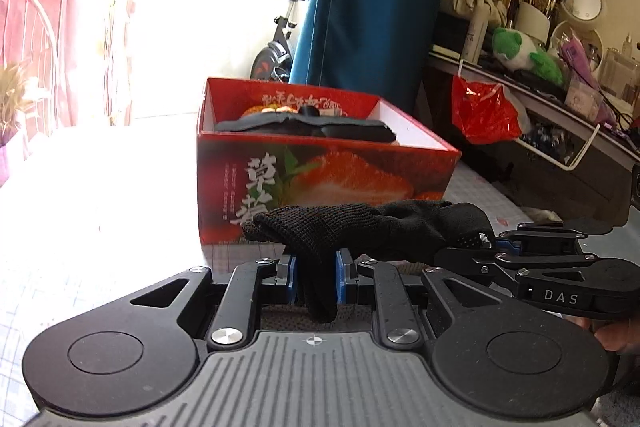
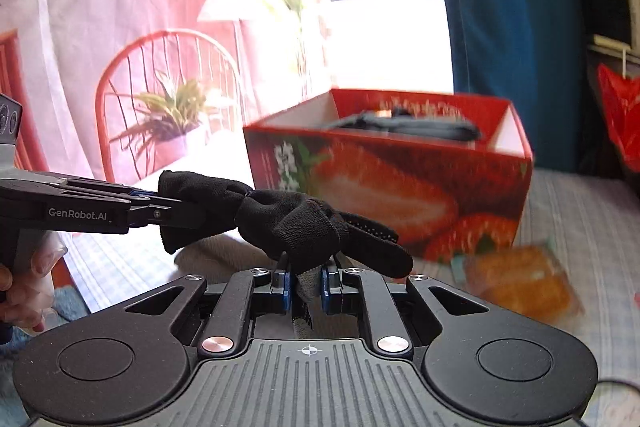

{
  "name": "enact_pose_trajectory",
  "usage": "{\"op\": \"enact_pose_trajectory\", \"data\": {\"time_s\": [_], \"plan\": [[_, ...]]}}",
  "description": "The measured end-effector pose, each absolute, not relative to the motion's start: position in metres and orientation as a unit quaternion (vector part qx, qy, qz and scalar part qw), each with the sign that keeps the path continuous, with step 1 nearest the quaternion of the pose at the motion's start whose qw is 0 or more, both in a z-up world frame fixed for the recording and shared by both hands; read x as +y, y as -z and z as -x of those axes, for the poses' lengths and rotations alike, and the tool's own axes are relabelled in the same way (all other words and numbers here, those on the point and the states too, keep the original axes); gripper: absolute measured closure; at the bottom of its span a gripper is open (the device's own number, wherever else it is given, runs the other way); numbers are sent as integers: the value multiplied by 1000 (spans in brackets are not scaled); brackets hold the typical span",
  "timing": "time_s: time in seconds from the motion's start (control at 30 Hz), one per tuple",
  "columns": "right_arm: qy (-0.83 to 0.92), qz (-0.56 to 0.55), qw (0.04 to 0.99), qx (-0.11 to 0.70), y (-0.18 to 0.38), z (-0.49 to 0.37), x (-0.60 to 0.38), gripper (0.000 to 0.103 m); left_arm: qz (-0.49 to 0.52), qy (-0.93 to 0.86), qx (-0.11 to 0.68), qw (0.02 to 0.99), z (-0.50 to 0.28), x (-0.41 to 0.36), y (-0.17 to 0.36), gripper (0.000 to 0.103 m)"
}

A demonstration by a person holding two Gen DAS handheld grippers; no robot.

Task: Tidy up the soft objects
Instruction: 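Carry the black gloves with both grippers into the red box and release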

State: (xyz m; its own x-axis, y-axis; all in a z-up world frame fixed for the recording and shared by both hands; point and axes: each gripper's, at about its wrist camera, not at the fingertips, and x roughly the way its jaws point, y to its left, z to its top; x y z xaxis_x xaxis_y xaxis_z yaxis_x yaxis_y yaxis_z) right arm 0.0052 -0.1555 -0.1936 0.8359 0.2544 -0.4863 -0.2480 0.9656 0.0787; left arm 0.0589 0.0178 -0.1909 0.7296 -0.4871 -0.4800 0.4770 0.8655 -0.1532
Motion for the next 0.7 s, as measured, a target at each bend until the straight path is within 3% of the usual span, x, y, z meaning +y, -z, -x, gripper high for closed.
{"op": "enact_pose_trajectory", "data": {"time_s": [0.4, 0.7], "plan": [[-123, 33, 970, 209, 132, -58, -168, 91, 31, 272, 248, 929, -118, 0, 139, 83], [-116, 36, 964, 238, 124, -117, -186, 91, 49, 262, 299, 916, -186, -20, 133, 83]]}}
